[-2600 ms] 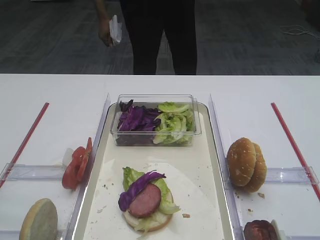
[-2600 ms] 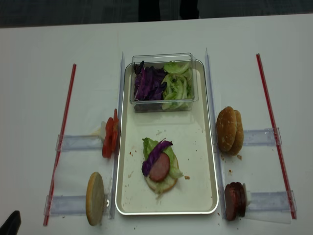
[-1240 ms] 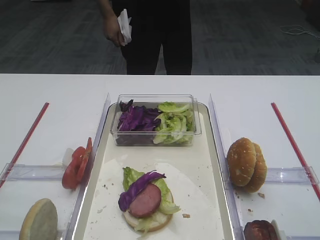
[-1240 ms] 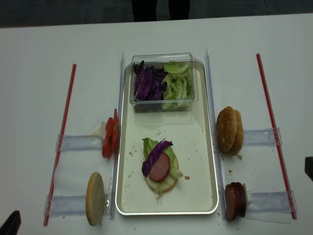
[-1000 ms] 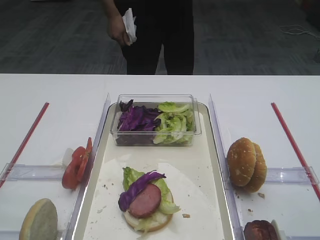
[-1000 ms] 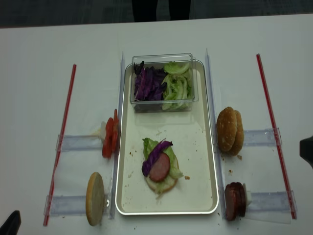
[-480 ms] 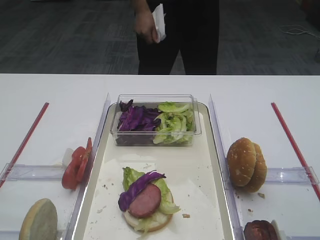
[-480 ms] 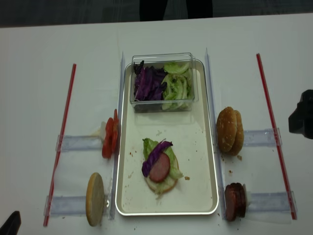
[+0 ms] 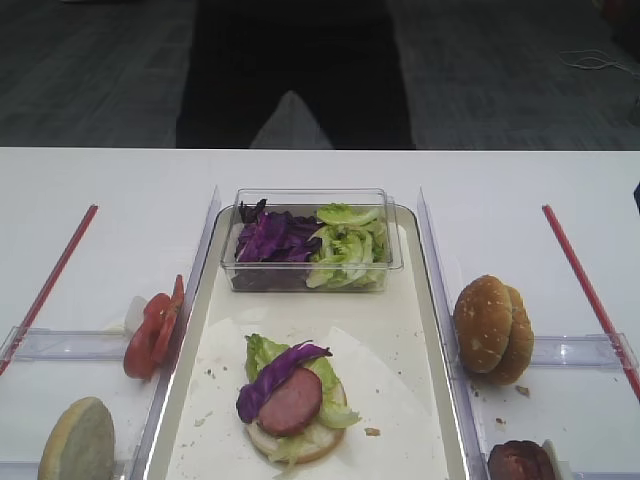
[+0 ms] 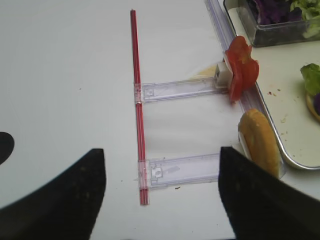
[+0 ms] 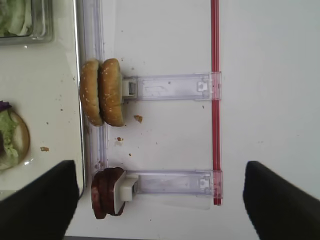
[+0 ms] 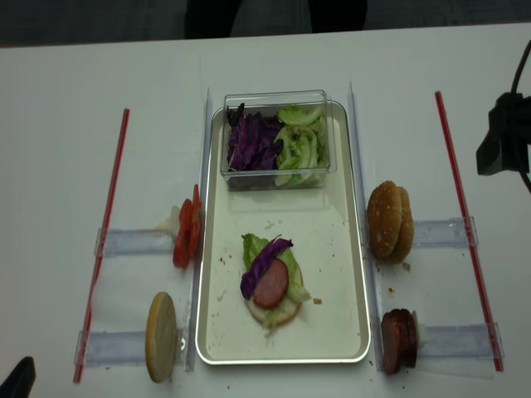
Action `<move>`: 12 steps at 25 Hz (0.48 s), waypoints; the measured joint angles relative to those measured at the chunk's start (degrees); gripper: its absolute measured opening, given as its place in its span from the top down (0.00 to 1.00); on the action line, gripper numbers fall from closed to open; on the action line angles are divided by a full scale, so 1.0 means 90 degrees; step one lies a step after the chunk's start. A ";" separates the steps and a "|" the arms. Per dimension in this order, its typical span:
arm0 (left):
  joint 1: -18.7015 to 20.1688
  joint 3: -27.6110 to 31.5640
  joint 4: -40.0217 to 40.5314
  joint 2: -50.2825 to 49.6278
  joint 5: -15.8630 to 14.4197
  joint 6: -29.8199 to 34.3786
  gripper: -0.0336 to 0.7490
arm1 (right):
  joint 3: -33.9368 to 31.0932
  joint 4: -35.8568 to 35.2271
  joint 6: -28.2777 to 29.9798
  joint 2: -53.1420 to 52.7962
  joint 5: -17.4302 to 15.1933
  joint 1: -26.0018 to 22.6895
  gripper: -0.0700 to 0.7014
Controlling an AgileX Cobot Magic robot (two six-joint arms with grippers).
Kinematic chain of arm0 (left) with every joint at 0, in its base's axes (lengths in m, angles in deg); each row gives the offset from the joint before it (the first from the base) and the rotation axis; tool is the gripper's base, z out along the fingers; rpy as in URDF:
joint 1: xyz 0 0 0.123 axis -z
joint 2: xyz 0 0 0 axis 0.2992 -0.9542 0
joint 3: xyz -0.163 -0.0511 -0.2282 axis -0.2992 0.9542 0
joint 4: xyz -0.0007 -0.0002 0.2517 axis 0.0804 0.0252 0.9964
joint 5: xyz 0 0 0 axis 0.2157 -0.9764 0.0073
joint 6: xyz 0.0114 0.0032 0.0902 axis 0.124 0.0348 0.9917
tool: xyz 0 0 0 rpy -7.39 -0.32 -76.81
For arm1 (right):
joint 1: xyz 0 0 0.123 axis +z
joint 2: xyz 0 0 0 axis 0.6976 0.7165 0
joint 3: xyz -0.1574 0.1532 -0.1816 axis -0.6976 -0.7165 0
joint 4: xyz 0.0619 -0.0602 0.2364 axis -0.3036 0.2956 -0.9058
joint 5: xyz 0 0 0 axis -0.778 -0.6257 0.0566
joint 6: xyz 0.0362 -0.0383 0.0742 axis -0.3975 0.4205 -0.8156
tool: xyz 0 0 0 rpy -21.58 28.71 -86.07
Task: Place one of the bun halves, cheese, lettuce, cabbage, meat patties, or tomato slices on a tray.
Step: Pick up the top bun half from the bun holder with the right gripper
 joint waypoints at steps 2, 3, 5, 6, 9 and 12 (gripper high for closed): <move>0.0000 0.0000 0.0000 0.0000 0.0000 0.0000 0.34 | 0.0120 0.0000 0.0000 0.0167 0.0000 0.0000 0.06; 0.0000 0.0000 0.0000 0.0000 0.0000 0.0000 0.34 | 0.0164 0.0000 0.0000 0.0244 0.0000 0.0000 0.06; 0.0000 0.0000 0.0000 0.0000 0.0000 0.0000 0.34 | 0.0220 0.0000 0.0000 0.0383 0.0000 0.0000 0.06; 0.0000 0.0000 0.0000 0.0000 0.0000 0.0000 0.34 | 0.0263 0.0000 0.0000 0.0467 0.0000 0.0000 0.06; 0.0000 0.0000 0.0000 0.0000 0.0000 0.0000 0.34 | 0.0359 0.0000 0.0000 0.0695 0.0000 0.0000 0.06; 0.0000 0.0000 0.0000 0.0000 0.0000 0.0000 0.34 | 0.0446 -0.0027 0.0011 0.0866 0.0013 0.0000 0.06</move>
